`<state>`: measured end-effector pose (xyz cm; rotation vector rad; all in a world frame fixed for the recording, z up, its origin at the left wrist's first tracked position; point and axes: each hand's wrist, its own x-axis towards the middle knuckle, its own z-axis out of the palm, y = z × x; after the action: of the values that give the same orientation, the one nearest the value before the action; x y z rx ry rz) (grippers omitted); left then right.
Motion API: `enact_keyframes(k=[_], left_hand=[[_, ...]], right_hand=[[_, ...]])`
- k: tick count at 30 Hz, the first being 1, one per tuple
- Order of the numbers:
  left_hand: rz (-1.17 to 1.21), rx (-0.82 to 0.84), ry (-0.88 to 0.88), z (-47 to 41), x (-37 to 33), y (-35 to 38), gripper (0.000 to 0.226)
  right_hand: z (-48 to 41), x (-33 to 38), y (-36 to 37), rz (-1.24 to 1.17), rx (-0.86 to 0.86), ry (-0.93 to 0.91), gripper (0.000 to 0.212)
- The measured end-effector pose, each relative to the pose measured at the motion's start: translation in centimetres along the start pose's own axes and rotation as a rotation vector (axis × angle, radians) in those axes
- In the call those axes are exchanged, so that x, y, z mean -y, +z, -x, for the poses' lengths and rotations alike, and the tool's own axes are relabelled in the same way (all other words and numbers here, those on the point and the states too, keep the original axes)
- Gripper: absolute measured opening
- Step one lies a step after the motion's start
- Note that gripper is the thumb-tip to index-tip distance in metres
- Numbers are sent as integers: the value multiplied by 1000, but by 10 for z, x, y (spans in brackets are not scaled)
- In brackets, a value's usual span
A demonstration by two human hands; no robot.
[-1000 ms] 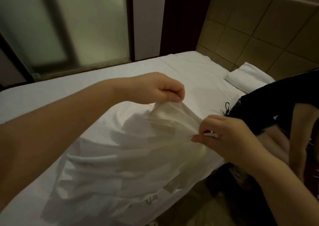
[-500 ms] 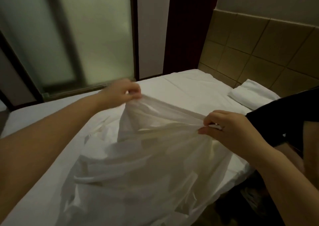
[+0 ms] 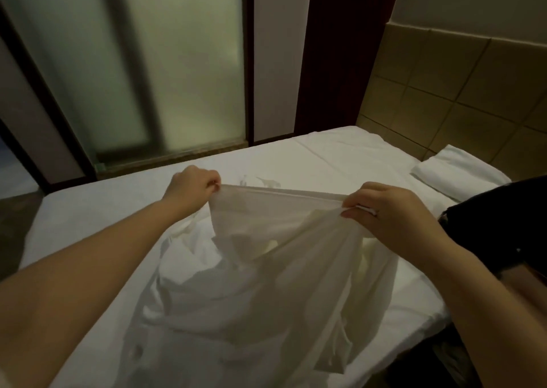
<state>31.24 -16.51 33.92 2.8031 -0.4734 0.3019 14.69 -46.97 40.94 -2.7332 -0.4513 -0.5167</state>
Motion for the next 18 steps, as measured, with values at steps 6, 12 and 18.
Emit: enact_keyframes(k=[6, 12, 18], left_hand=[[-45, -26, 24, -22, 4, 3, 15], [31, 669, 174, -22, -14, 16, 22], [430, 420, 393, 1, -92, 26, 35]], right_hand=[[4, -5, -5, -27, 0, -30, 12], [16, -21, -10, -58, 28, 109, 13], [11, -18, -4, -92, 87, 168, 11]])
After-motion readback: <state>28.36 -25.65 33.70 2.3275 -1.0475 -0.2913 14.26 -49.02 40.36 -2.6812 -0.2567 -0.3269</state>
